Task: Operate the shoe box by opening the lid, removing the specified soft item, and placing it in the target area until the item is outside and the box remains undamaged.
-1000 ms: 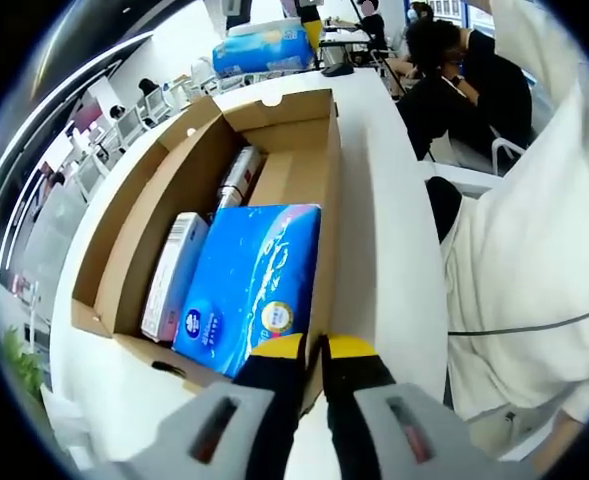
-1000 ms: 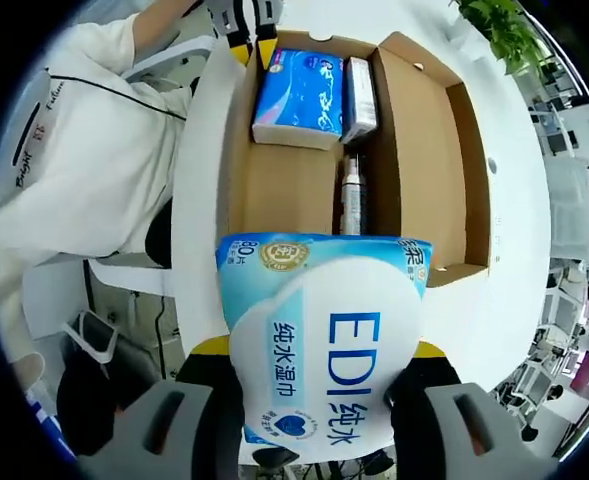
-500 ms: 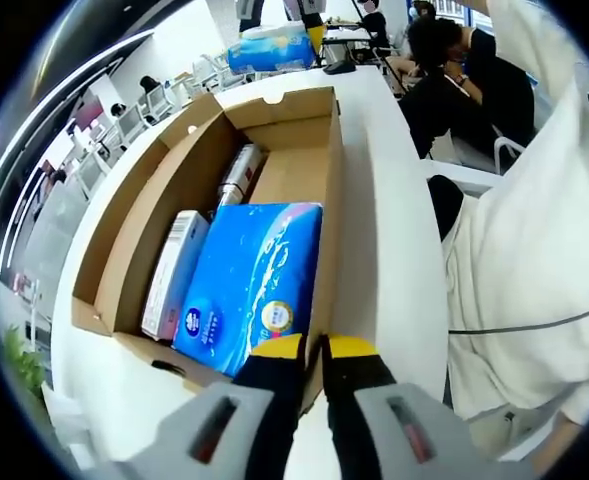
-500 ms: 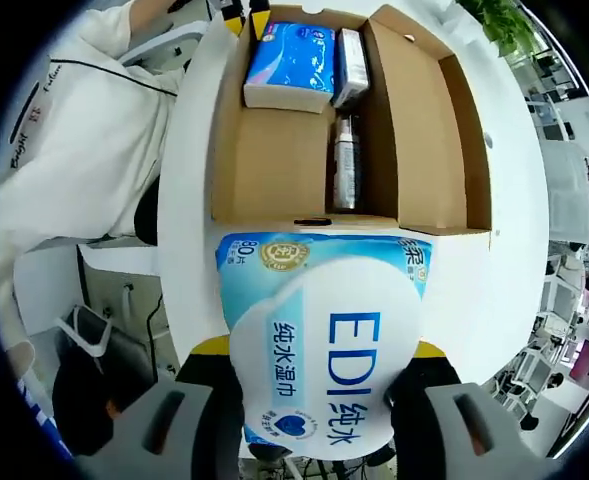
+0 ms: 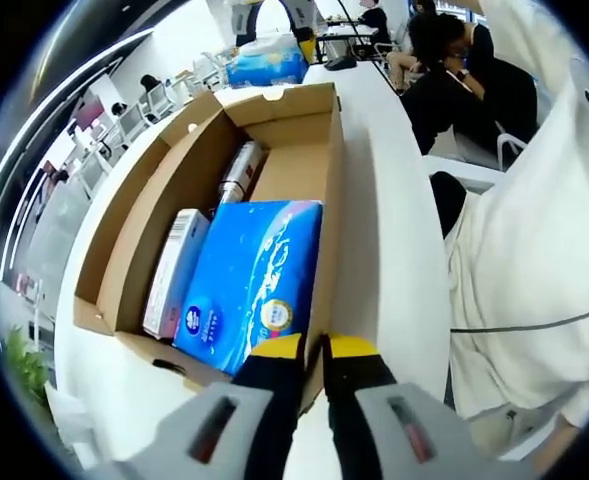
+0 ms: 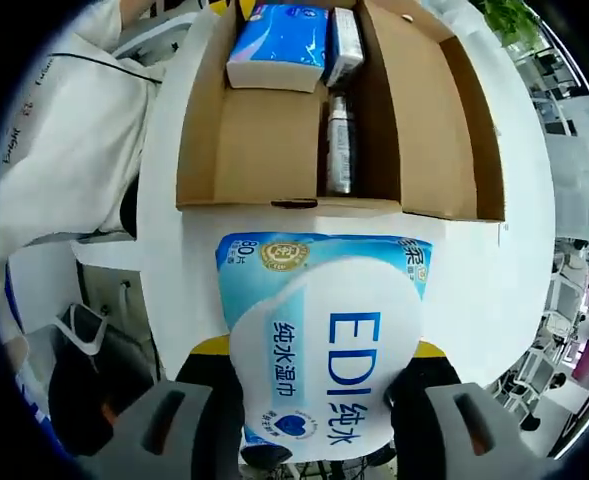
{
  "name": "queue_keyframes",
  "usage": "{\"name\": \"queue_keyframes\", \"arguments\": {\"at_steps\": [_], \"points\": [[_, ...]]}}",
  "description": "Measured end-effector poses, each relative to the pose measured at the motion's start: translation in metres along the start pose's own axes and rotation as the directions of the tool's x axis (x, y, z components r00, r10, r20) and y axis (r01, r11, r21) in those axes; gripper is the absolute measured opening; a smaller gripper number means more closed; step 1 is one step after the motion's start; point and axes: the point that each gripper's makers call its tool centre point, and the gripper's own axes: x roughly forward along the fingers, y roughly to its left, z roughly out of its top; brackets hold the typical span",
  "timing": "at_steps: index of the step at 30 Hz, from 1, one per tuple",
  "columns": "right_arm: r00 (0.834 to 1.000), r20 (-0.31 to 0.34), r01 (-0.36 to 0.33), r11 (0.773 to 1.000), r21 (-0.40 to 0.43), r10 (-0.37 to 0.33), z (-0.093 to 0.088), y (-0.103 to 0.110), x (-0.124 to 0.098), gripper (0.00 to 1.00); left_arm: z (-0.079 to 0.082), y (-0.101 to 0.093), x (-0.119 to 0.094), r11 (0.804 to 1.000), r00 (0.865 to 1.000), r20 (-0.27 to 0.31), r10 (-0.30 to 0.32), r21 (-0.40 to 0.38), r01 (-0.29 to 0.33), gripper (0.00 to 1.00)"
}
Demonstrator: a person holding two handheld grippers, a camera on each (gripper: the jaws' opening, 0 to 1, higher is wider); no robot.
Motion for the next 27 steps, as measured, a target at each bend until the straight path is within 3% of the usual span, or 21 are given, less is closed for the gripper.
{"name": "queue_keyframes", "arguments": {"at_steps": [3,18,27], "points": [[0.999,-0.007,-0.04,0.999,-0.009,0.04,-0.004,0.006,0.013,0.58,0.0,0.0,0.0,1.0,1.0,-0.006,0.002,0.001,-0.002,0.07],[0.999,0.004,-0.048,0.999,0.013,0.048,-0.008,0.0,0.051,0.58,-0.001,0.001,0.0,1.0,1.0,-0.009,-0.003,-0.01,0.003,0.07],[0.997,0.001,-0.075,0.997,0.018,0.075,-0.01,0.008,0.061,0.58,-0.001,0.001,0.0,1.0,1.0,-0.019,0.002,-0.02,-0.003,0.08]]}}
